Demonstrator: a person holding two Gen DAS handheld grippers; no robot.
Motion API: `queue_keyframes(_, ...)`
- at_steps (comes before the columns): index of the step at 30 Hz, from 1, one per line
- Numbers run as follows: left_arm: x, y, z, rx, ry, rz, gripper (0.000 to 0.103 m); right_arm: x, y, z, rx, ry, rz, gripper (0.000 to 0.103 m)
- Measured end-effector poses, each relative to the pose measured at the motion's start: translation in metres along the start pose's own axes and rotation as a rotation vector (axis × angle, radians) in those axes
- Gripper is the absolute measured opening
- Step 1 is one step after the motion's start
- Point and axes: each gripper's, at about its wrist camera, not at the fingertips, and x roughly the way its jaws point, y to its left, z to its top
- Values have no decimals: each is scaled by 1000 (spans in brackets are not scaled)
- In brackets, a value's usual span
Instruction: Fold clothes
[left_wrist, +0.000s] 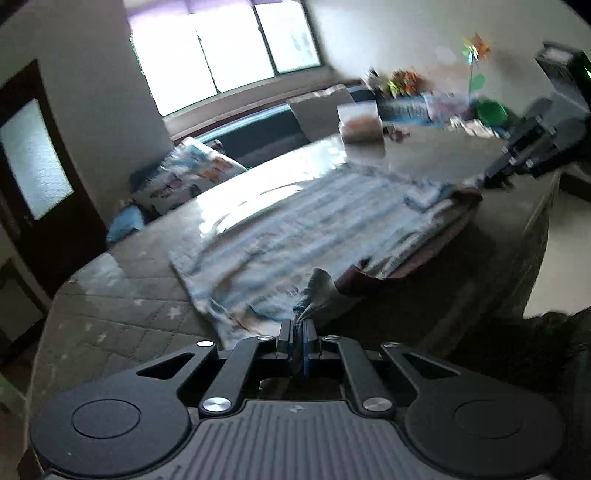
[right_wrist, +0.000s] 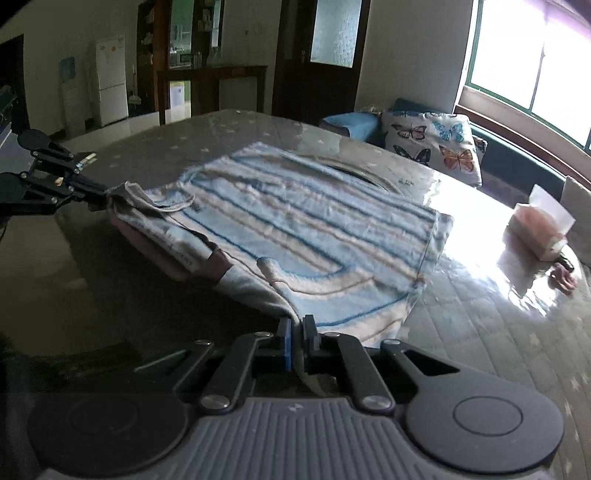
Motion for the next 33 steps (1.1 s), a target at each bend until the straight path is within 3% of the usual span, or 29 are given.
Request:
queue_keyframes(4,-14,-4,11,26,-41,40,5,-29,13,1,-46,-23,-24,5)
queue_keyframes(11,23,24,46,56,-71,94,5,-18,-9,42,-93,-73,-81,4)
queue_keyframes(22,117,90,102,98,-22,83,5,66,-78,128,-118,-26,-98,4)
queue_keyframes(33,242,136,117,56,106,19,5,177,-145,148,-56,81,-78,4)
